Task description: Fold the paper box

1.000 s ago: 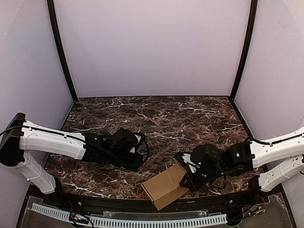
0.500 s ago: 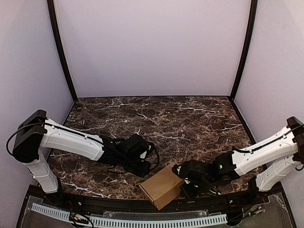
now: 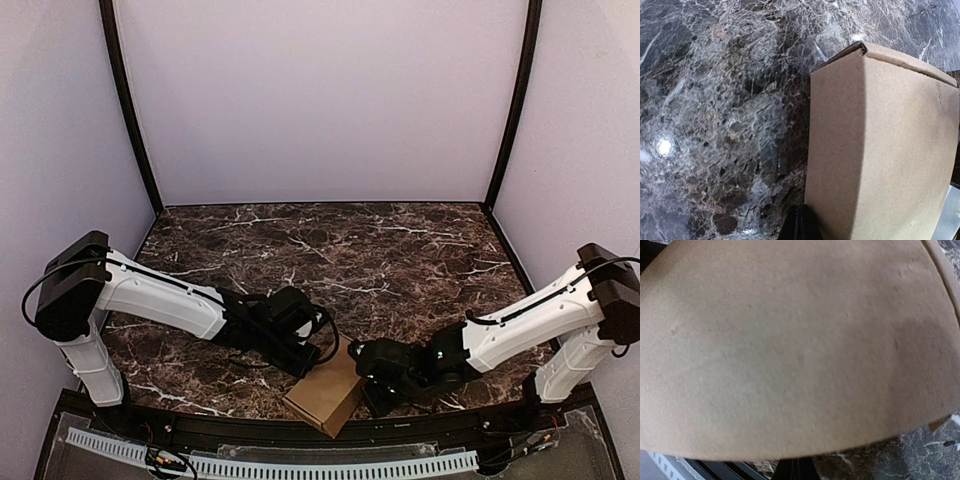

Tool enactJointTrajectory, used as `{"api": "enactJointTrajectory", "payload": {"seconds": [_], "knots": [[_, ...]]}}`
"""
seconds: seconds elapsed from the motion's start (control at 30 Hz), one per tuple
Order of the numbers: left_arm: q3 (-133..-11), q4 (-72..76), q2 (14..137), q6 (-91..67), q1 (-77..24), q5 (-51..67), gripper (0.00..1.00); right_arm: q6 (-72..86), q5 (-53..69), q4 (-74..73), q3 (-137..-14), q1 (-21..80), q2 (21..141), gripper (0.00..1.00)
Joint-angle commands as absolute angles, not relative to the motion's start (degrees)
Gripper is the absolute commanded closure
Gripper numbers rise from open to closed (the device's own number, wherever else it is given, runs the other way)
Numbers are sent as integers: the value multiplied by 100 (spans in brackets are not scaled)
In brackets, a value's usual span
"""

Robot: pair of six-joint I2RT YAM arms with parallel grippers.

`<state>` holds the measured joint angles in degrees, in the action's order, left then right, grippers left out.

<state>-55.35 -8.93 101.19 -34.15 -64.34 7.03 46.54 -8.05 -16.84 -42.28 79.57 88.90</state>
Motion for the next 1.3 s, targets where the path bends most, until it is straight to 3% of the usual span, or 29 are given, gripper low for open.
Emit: {"api": "enactJointTrajectory", "payload": {"seconds": [0.0,0.47,0.97,1.27], "knots": [[-5660,-904,10139,-3350,-6442,866,100,4377,-1083,-1271,-4627,7983,9193,100],[-5634,-949,10064,-3297,-6442,822,100,4006,-694,-384,-4746,7357,9476,100],[-6040,-2147,9855,-3075,-6189,-696,95,4040,-1134,-1965,-4190,7082,8360,100],[-6443,-2116,10168,-2978,-5940,-744,98,3937,-1249,-2179,-4382,6512,8266,100]]}}
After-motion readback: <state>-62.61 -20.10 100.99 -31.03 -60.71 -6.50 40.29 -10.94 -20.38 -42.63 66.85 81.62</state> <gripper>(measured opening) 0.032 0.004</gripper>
